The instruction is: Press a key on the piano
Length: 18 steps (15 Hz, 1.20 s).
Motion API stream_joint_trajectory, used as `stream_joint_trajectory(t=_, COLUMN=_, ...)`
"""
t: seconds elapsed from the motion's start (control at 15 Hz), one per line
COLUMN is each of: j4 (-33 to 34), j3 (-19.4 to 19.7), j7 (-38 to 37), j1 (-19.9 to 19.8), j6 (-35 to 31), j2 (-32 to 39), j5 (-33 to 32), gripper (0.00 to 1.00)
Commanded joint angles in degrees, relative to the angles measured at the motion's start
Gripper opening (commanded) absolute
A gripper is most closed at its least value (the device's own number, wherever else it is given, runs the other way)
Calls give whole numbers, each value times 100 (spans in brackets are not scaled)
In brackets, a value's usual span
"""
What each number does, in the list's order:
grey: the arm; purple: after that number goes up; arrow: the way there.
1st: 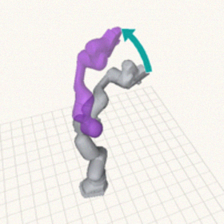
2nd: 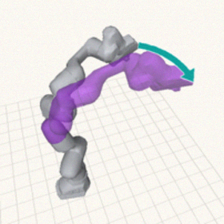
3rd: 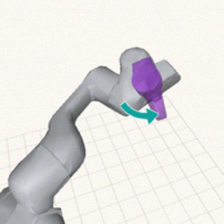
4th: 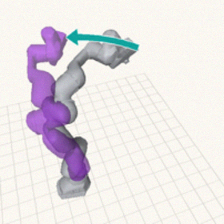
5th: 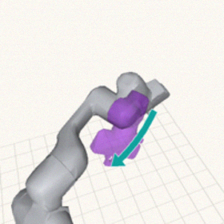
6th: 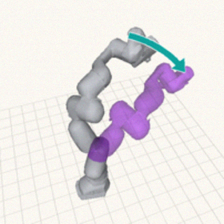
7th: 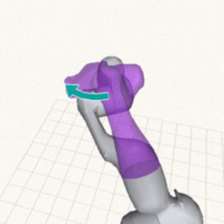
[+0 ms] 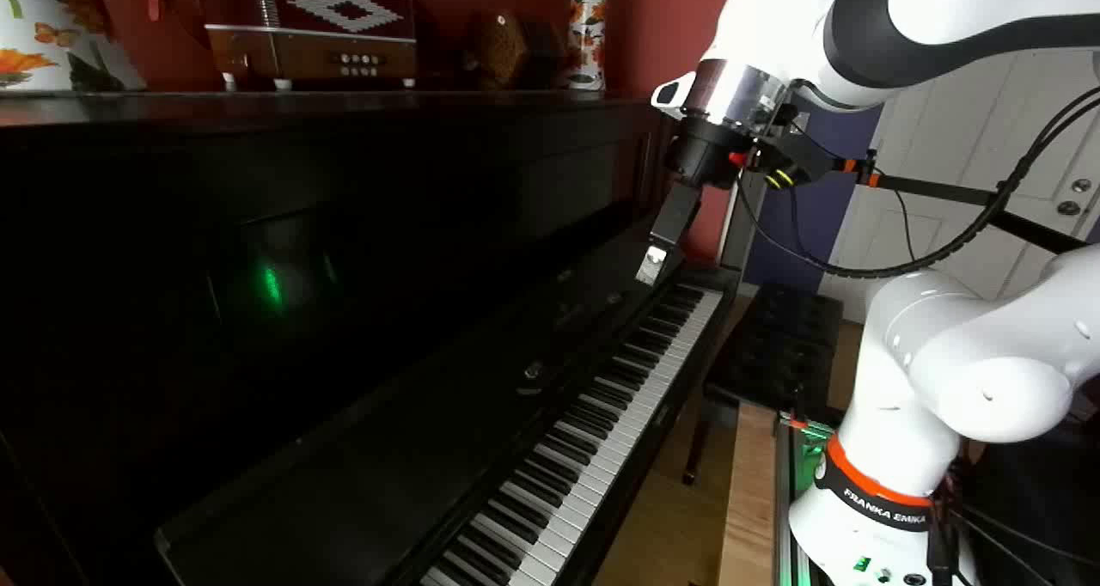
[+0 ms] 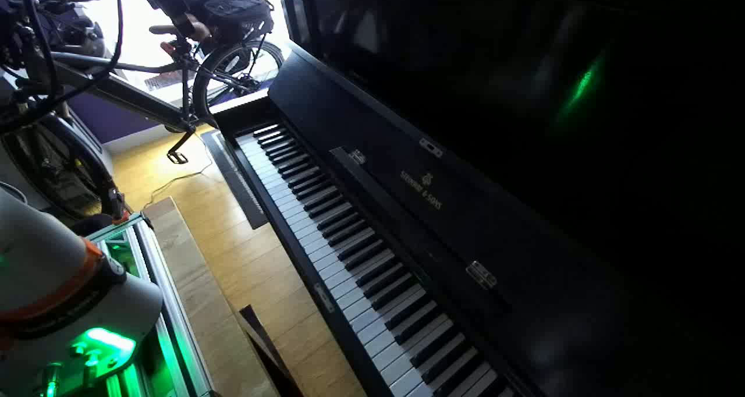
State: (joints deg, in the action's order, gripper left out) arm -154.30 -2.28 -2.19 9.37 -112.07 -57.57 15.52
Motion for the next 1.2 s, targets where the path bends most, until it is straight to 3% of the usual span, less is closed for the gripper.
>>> stream_joint_trajectory(t=0.0, j4=20, j3=-43, j7=45, j1=-67, j6=32, j2=4, j5=46, gripper=100)
stream_joint_trajectory(t=0.27, j4=20, j3=-43, j7=45, j1=-67, j6=32, j2=4, j5=46, gripper=100)
stream_joint_trajectory(t=0.6, j4=178, j3=-579, j7=501, j1=785, j6=-519, j2=1516, j5=699, gripper=100)
stream_joint_trajectory(t=0.8, j4=423, j3=-1007, j7=627, j1=1166, j6=-774, j2=2502, j5=770, gripper=100)
stream_joint_trajectory(t=1.0, j4=819, j3=-1474, j7=475, j1=1252, j6=-1200, j2=3526, j5=465, gripper=100)
stream_joint_trajectory(t=1.07, j4=1000, j3=-1699, j7=484, j1=1122, j6=-1376, j2=3872, j5=425, gripper=100)
stream_joint_trajectory(t=1.13, j4=1194, j3=-1695, j7=361, j1=1176, j6=-1562, j2=4214, j5=237, gripper=100)
